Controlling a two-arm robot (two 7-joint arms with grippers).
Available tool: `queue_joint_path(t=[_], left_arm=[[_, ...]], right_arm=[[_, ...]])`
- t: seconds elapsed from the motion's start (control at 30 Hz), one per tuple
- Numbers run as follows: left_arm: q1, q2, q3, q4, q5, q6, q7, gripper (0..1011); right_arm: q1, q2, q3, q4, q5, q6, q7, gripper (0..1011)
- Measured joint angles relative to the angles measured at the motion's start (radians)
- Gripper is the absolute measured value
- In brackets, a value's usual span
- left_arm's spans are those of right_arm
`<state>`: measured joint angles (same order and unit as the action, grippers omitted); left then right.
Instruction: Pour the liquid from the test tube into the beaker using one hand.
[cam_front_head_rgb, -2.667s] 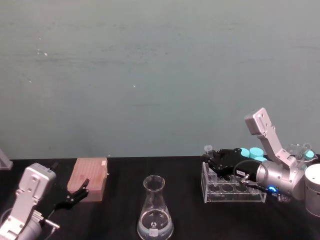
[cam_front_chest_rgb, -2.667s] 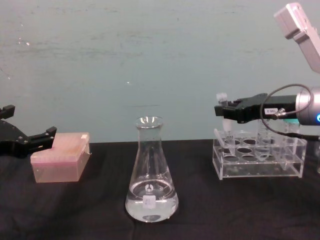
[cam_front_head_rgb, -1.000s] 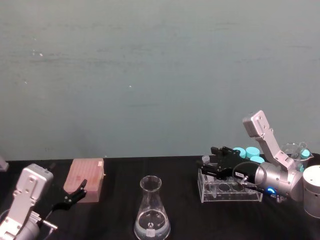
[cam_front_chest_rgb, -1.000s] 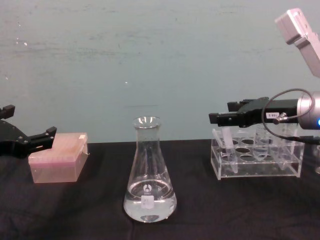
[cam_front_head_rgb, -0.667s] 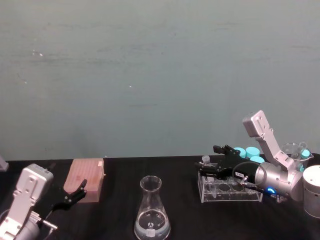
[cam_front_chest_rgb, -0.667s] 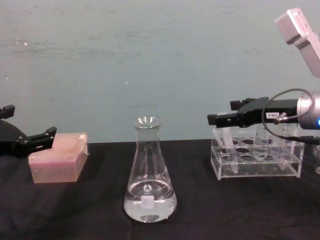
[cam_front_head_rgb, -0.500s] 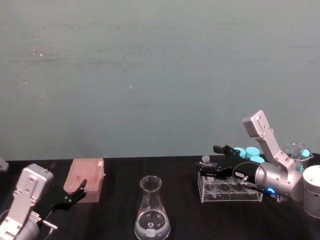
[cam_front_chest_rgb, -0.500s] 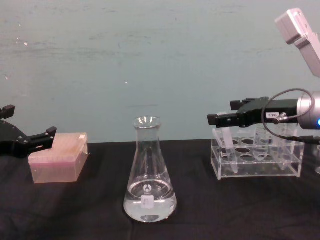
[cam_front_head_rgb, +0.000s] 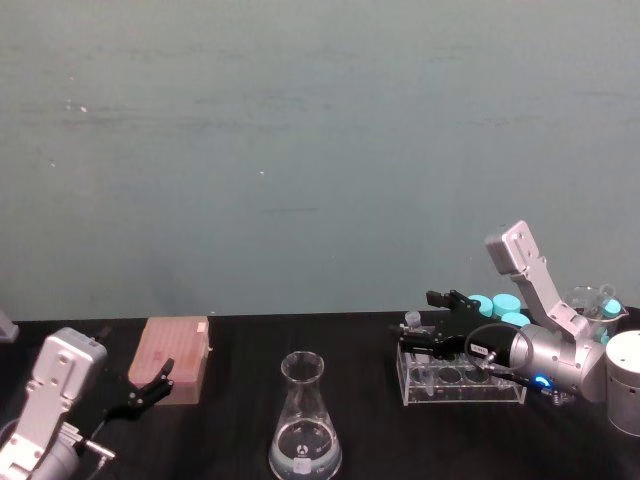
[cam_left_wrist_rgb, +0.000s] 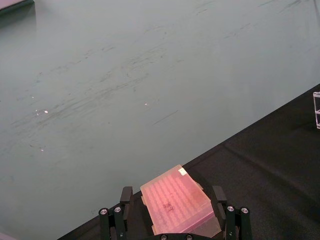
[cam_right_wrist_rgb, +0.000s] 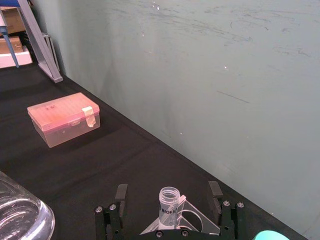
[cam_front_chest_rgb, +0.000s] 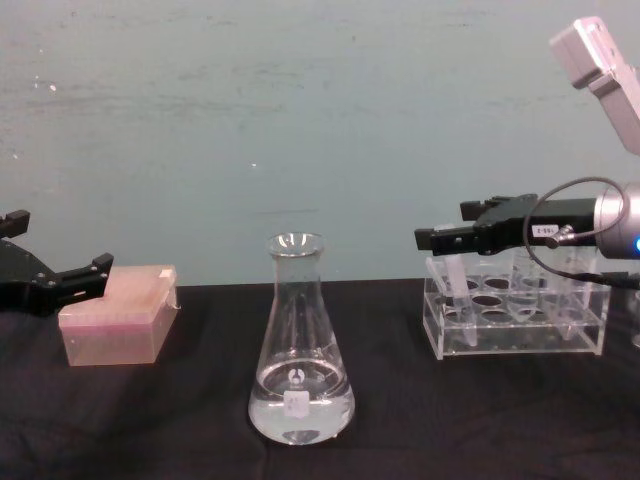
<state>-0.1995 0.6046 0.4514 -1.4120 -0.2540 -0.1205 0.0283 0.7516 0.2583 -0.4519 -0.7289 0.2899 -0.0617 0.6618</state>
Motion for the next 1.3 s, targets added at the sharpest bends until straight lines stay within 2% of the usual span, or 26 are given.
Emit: queue_joint_path(t=[1.3], left_arm=[[0.0, 0.0, 0.0, 0.0, 0.0, 0.0, 0.0, 1000]], right_arm=[[0.0, 0.0, 0.0, 0.0, 0.0, 0.0, 0.0, 1000]])
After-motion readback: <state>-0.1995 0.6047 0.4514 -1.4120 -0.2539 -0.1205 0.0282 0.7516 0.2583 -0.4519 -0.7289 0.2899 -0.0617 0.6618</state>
